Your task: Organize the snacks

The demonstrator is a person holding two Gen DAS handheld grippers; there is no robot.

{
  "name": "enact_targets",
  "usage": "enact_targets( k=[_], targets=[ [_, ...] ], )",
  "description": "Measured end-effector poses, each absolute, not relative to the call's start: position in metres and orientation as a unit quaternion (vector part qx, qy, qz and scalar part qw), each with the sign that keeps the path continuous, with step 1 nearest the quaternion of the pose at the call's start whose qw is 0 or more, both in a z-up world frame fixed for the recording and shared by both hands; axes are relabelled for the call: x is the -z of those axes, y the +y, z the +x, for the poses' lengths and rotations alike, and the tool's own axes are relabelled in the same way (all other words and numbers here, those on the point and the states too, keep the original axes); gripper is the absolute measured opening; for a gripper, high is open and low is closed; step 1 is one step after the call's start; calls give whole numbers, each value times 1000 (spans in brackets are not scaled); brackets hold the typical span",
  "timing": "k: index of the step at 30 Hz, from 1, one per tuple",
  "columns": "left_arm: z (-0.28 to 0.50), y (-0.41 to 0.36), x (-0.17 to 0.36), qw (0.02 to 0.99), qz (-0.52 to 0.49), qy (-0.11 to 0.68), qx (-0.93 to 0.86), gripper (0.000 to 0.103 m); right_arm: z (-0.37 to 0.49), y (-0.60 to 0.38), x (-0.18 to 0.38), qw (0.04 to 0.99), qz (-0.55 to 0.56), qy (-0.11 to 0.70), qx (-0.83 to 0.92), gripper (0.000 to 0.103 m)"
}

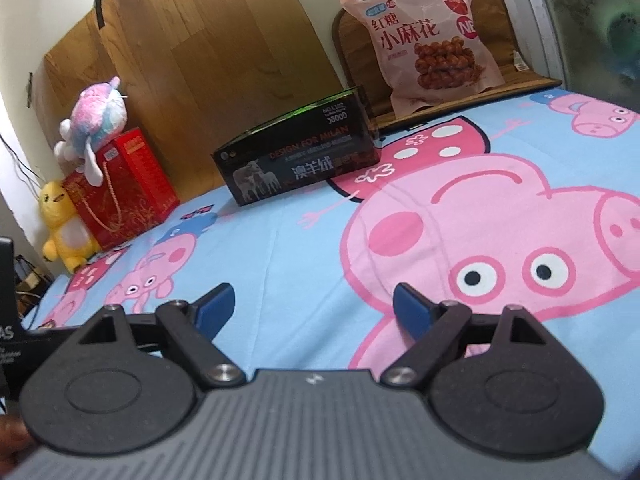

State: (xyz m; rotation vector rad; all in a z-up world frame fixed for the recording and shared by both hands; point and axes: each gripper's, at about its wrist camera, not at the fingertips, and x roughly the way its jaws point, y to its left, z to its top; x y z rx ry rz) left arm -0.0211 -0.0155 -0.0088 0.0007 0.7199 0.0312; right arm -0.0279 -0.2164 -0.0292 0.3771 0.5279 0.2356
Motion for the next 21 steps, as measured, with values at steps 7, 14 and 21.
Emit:
enact_targets(
  k=[7,14,21],
  targets=[
    [-21,-8,7,938,-22,345,9,103,-22,-202,25,942,178,281,-51,88],
    [-21,-11,8,938,-14,346,7,103,-34,-208,23,941,195,278,7,88],
    [-18,-18,9,936,2,351,-5,103,-53,-219,29,940,200,277,9,88]
  ],
)
